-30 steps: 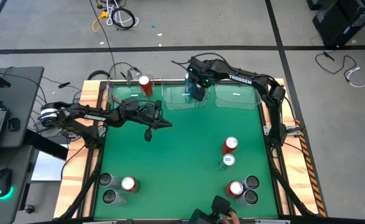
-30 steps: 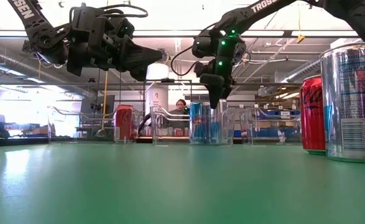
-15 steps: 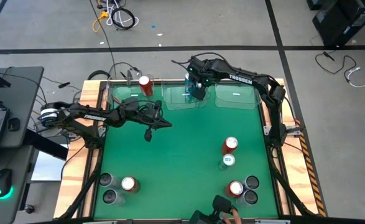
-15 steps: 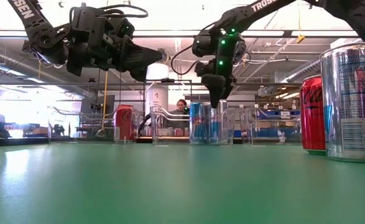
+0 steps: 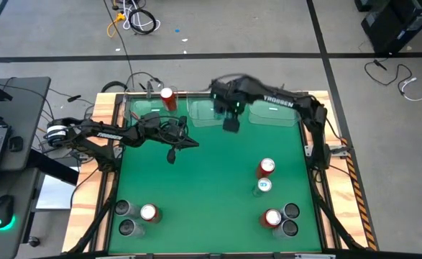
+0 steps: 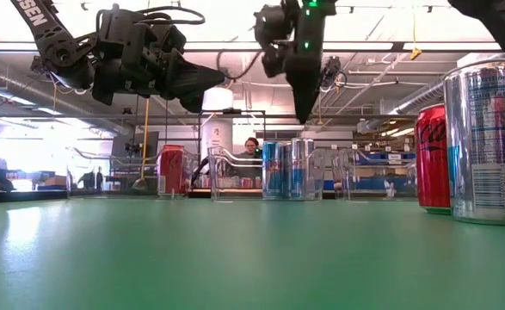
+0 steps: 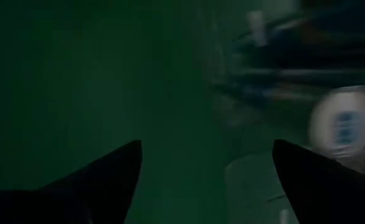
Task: Sort soda cans
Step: Put the blue soda can into the transparent middle bin
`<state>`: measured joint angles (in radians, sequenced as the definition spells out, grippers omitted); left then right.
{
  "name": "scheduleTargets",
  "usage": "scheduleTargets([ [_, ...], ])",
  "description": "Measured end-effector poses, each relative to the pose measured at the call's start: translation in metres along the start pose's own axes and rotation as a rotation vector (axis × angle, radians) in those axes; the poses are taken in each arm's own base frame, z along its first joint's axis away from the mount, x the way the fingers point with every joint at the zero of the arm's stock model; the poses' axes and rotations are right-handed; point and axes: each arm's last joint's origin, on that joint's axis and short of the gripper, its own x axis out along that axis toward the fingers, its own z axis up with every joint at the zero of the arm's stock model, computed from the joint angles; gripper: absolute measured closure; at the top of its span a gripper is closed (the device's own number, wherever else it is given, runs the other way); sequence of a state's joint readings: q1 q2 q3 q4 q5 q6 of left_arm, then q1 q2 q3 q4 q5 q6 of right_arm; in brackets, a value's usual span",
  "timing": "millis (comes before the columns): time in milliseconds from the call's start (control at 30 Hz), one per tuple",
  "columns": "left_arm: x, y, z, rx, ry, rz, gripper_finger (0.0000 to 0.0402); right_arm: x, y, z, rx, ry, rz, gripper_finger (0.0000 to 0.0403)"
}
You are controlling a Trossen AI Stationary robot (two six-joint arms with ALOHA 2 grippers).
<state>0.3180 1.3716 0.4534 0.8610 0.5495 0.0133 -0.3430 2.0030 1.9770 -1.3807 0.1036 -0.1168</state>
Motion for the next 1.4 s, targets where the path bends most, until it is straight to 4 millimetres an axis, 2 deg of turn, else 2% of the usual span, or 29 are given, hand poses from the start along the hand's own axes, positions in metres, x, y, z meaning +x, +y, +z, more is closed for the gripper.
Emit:
scheduleTargets([
  [267, 0.000, 0.000, 0.000, 0.005, 0.002, 0.000, 0.0397, -0.026, 0.088, -0.016, -0.037, 0.047, 0.023, 0.0108],
  [500, 0.000, 0.000, -0.002, -0.006, 0.018, 0.000, 0.0397, -0.052, 0.142, -0.042, 0.023, 0.028, -0.033, 0.0209],
  [700, 0.000, 0.000, -0.002, -0.004, 0.017, 0.000, 0.0397, -0.076, 0.168, -0.076, 0.143, 0.001, -0.013, 0.0318],
  [867, 0.000, 0.000, -0.002, -0.007, 0.018, 0.000, 0.0397, -0.098, 0.180, -0.103, 0.323, -0.048, 0.031, 0.0369],
  [1000, 0.000, 0.000, -0.002, -0.009, 0.018, 0.000, 0.0397, -0.112, 0.189, -0.118, 0.405, -0.074, 0.068, 0.0375],
  [1133, 0.000, 0.000, -0.002, -0.010, 0.019, 0.000, 0.0397, -0.114, 0.205, -0.128, 0.419, -0.052, 0.103, 0.0356],
  [1267, 0.000, 0.000, -0.002, -0.010, 0.019, 0.000, 0.0397, -0.112, 0.222, -0.134, 0.396, -0.024, 0.114, 0.0313],
  [1400, 0.000, 0.000, -0.003, -0.014, 0.025, 0.000, 0.0397, -0.108, 0.236, -0.138, 0.384, -0.010, 0.106, 0.0248],
])
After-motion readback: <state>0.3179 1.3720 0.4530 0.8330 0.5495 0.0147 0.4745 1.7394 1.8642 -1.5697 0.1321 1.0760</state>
